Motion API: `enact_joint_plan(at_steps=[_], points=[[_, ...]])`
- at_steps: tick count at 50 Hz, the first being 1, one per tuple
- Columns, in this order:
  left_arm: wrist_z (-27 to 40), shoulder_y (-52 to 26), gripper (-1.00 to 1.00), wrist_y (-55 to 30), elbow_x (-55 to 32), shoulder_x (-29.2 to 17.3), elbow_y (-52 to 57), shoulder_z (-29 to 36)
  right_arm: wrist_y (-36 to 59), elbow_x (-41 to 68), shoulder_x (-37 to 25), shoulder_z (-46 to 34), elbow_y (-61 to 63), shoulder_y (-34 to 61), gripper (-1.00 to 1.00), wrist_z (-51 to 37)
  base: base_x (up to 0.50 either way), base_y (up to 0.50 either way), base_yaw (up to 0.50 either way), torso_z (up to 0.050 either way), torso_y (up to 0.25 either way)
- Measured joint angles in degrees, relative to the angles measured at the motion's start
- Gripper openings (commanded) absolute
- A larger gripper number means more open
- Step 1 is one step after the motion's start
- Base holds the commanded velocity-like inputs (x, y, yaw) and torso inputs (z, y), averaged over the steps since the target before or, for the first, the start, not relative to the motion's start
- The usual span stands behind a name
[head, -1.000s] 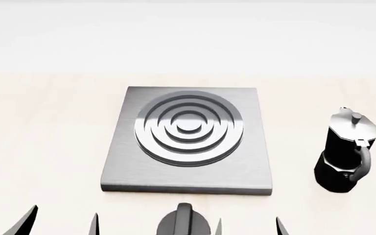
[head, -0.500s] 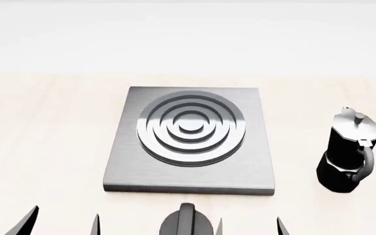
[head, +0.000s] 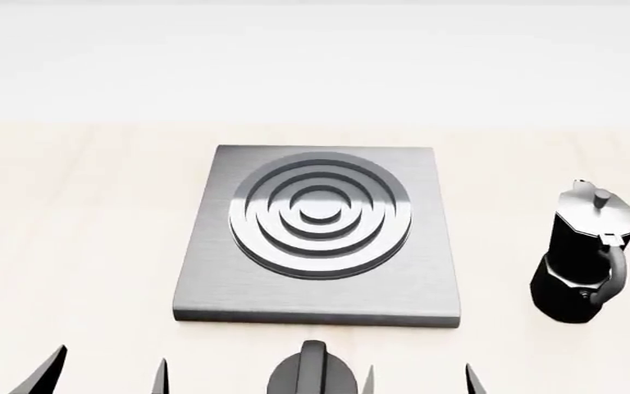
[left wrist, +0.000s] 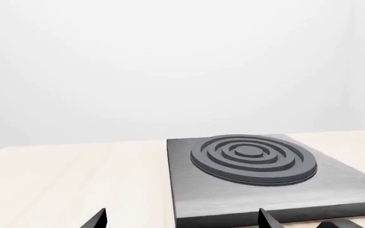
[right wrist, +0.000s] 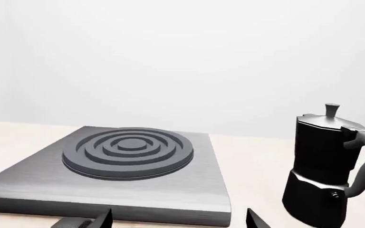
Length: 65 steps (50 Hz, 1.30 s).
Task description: Put the moka pot on the stove.
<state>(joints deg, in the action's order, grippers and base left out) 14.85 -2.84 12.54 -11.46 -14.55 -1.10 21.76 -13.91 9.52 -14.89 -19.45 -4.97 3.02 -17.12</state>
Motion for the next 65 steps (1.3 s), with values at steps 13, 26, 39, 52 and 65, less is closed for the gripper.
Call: enact_joint_plan(at_steps=[13,26,39,52,65], points=[[0.0,-0.7,1.00,-0.1,-0.6,-0.1,-0.5,0.1,-0.1,-0.6,-0.1,-0.1,-0.9,0.8,1.00,-0.4,0.00,0.00,0.00,0.000,0.000],[-0.2,-1.6,1.00,-0.2,-1.4,-0.2,-1.2,0.1,-1.2,3.7,1.3,1.9,-24.5,23.4,1.00,8.7,0.00,0.00,0.00,0.000,0.000],[-0.3,-2.5,1.00,0.0,-1.7,-0.1,-2.4,0.4,0.7,5.6,1.1,2.9,-32.8,32.3,1.00,11.4,0.00,0.00,0.00,0.000,0.000],[-0.3,-2.9,1.00,-0.2,-2.1,-0.4,-2.4,0.6,4.5,5.5,-1.1,3.8,-32.0,35.1,1.00,9.2,0.00,0.00,0.00,0.000,0.000],[-0.5,-3.3,1.00,-0.4,-2.6,-0.6,-2.6,0.8,9.5,5.0,-4.3,4.3,-25.4,35.2,1.00,6.6,0.00,0.00,0.00,0.000,0.000]])
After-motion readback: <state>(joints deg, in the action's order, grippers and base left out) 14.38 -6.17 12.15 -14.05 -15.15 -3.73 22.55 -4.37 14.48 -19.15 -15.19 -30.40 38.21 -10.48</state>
